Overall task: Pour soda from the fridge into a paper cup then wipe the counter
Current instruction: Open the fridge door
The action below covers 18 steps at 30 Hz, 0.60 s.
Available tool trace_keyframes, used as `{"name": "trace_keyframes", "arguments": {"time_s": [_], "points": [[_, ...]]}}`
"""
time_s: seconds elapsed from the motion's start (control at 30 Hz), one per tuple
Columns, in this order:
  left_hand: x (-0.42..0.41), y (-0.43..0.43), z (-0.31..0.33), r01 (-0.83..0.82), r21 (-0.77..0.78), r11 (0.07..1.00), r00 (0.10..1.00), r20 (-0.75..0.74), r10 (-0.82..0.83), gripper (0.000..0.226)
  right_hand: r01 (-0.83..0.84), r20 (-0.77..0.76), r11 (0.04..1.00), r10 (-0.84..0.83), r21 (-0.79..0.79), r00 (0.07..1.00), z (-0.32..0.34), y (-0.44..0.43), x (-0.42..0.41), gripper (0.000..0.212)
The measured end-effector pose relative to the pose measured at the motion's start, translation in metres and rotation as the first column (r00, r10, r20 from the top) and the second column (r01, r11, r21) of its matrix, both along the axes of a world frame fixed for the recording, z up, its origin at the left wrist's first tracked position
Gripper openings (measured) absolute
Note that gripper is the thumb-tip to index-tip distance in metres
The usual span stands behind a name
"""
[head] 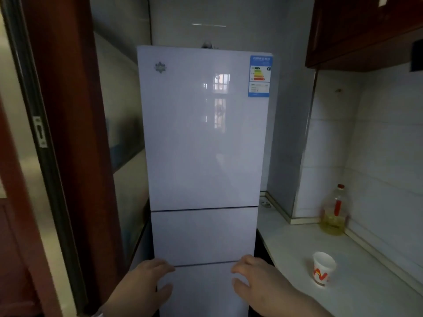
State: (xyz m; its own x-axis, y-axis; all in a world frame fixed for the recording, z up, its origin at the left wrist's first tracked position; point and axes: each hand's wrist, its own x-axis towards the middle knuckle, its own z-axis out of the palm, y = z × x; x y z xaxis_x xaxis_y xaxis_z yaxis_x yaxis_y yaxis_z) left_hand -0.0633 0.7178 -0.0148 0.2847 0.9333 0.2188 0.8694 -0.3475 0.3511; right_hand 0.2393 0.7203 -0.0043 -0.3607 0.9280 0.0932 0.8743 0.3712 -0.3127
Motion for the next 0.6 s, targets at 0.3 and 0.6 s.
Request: {"name": "trace_keyframes", "arguments": {"time_s": [0.3, 0.6], "points": [[0.009, 0.122, 0.016, -0.179, 0.012, 0.984, 0.983, -0.046, 0.179, 0.046, -0.121, -0.017, 0.991, 0.120, -0.062, 0.993, -0.001, 0.158, 0.004, 0.088], [0.030, 0.229, 0.046, -0.436, 0.045, 0.899, 0.833, 0.397, 0.384, 0.046, -0.234, 0.038, 0.968, 0.231, 0.091, 0.972, 0.045, 0.276, 0.019, 0.073]]}}
